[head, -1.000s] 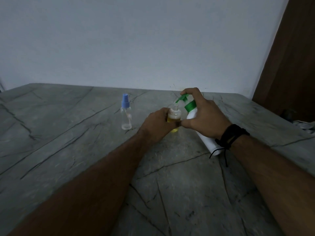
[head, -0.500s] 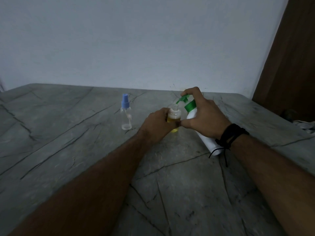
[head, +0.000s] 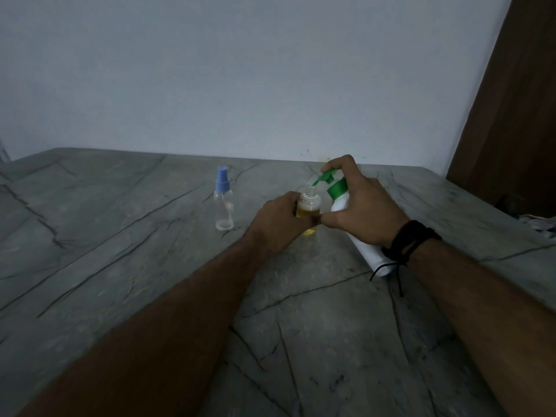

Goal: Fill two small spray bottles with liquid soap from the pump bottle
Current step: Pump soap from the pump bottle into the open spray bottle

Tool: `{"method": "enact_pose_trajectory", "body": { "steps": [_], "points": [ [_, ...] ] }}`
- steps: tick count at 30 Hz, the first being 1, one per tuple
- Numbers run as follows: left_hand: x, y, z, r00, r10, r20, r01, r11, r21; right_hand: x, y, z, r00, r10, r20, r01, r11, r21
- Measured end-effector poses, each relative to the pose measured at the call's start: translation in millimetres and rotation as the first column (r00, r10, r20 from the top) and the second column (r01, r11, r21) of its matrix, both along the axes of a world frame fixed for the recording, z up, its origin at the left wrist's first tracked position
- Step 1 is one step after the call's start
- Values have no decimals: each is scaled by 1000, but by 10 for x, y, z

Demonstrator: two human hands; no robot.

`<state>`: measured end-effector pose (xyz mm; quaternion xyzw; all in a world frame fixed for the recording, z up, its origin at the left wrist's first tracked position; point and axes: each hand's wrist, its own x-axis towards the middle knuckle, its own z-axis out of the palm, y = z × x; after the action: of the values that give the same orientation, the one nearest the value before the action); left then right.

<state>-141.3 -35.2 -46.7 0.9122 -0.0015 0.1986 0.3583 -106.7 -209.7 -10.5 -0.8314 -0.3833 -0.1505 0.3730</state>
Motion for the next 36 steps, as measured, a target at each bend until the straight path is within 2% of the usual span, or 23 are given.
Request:
{"method": "enact_pose_trajectory", "body": {
  "steps": [36],
  "points": [
    [10,3,6,1000,4,-10,-4,1000,8,-5,6,4,1000,-8,11,8,1000,-2]
  ]
}}
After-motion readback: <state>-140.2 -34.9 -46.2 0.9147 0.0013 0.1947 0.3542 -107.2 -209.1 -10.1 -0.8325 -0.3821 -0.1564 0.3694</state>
